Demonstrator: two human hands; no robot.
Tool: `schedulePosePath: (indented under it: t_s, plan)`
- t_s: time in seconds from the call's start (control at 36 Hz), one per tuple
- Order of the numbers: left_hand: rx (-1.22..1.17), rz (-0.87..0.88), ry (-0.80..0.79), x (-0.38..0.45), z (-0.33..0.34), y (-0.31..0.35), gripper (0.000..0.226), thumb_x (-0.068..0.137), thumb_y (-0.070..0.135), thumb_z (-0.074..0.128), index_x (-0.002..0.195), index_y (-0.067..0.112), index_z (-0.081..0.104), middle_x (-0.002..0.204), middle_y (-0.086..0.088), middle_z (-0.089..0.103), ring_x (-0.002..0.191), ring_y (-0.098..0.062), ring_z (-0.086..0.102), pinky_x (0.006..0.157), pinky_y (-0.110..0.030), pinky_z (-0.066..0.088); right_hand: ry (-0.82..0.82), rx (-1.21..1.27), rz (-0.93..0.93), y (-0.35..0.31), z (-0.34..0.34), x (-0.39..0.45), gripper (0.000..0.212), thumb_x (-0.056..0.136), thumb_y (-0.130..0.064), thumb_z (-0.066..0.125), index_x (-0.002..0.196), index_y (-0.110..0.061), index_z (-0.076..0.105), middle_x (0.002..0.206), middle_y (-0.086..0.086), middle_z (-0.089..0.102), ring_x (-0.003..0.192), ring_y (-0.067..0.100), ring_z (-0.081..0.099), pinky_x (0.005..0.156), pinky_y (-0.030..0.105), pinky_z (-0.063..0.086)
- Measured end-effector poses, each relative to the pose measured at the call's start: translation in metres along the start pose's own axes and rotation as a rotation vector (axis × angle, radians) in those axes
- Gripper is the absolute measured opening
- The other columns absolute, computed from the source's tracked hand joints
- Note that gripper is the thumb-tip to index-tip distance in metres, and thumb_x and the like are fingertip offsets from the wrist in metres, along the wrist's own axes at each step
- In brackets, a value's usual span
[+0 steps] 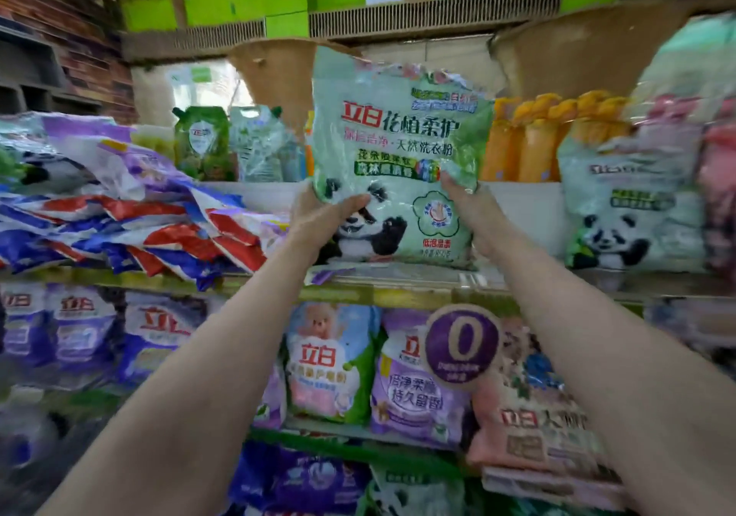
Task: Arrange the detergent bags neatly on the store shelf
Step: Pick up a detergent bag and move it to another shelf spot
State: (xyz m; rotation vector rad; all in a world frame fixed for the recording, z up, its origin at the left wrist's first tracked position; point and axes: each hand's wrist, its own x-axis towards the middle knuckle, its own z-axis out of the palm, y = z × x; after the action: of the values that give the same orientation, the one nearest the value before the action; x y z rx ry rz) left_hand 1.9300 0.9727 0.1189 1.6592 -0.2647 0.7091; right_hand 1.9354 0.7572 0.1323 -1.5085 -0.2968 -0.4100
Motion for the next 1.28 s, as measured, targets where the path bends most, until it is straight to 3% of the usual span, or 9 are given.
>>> schedulePosePath:
  t_s: [0.08,0.25,0.33,0.44,0.53,0.64,0.78,1.06,1.28]
  plan:
    - [-0.022,0.001,0.029,0.002,0.047,0.006,0.051,0.056,0.038,0.086,0.097,0.017,0.064,0.091,0.001,0.071,0.086,-0.017,0.068,0.076,-0.032,0.055,-0.062,-0.071,0.048,0.015,-0.051,0.003,0.123,0.042,-0.089,0.061,0.143,-0.022,0.037,0.148,0.007,0.039,0.135,0.028,0.04,0.111,0.052,0.031]
    - [-0.031,-0.049,-0.071,-0.006,0.142,0.021,0.051,0.061,0.04,0.084,0.1,0.015,0.062,0.099,0.001,0.068,0.096,-0.019,0.064,0.088,-0.036,0.053,0.017,-0.127,0.105,0.012,-0.147,-0.011,0.104,0.063,-0.051,0.08,0.143,-0.01,0.029,0.134,0.01,0.05,0.124,0.029,0.049,0.103,0.046,0.041]
    - [-0.068,-0.113,-0.15,-0.017,0.19,0.027,0.049,0.067,0.036,0.083,0.107,0.015,0.064,0.1,0.003,0.066,0.096,-0.016,0.062,0.087,-0.028,0.049,0.062,-0.145,0.099,0.02,-0.2,-0.006,0.115,0.045,-0.058,0.086,0.134,-0.001,0.04,0.127,0.013,0.057,0.119,0.031,0.053,0.103,0.051,0.042]
    - [-0.098,-0.149,-0.255,-0.029,0.253,0.026,0.062,0.065,0.039,0.083,0.118,0.015,0.062,0.113,-0.001,0.068,0.107,-0.021,0.062,0.1,-0.038,0.047,0.167,-0.202,0.112,0.016,-0.251,-0.011,0.09,0.067,-0.044,0.079,0.133,-0.001,0.035,0.127,0.006,0.047,0.123,0.025,0.043,0.11,0.05,0.033]
    - [-0.101,-0.162,-0.317,-0.035,0.296,0.027,0.074,0.066,0.043,0.081,0.128,0.015,0.053,0.123,-0.002,0.062,0.114,-0.021,0.057,0.104,-0.04,0.044,0.204,-0.241,0.096,0.022,-0.292,-0.003,0.102,0.049,-0.054,0.086,0.128,-0.005,0.044,0.126,0.008,0.055,0.118,0.027,0.051,0.105,0.048,0.04]
    - [-0.063,-0.177,-0.481,-0.041,0.349,0.032,0.074,0.072,0.035,0.079,0.13,0.01,0.041,0.121,0.003,0.052,0.111,-0.014,0.051,0.095,-0.023,0.04,0.293,-0.311,0.126,0.034,-0.344,0.012,0.082,0.076,-0.036,0.075,0.136,0.002,0.034,0.133,0.013,0.048,0.125,0.03,0.046,0.1,0.039,0.041]
    - [0.164,-0.23,-0.686,-0.041,0.392,0.027,0.137,0.045,0.05,0.089,0.147,0.005,0.009,0.15,-0.008,0.028,0.137,-0.027,0.032,0.115,-0.039,0.028,0.276,-0.364,0.175,0.062,-0.397,0.033,0.097,0.069,-0.043,0.078,0.14,0.001,0.028,0.145,0.018,0.038,0.132,0.033,0.04,0.109,0.051,0.035]
    - [0.215,-0.064,-0.431,-0.033,0.453,-0.004,0.082,0.072,0.01,0.08,0.13,0.004,0.022,0.127,-0.013,0.048,0.116,-0.03,0.049,0.084,-0.032,0.042,0.294,-0.641,0.227,0.077,-0.422,0.076,0.085,0.091,-0.027,0.059,0.149,0.0,0.003,0.157,0.016,0.013,0.144,0.031,0.019,0.115,0.037,0.024]
    - [0.177,-0.188,-0.492,-0.016,0.46,-0.011,0.074,0.074,0.006,0.077,0.121,0.01,0.02,0.116,-0.004,0.041,0.118,-0.025,0.044,0.092,-0.03,0.039,0.193,-0.766,0.309,0.08,-0.431,0.088,0.089,0.093,-0.037,0.053,0.148,-0.004,-0.009,0.159,0.012,0.004,0.145,0.032,0.013,0.115,0.04,0.02]
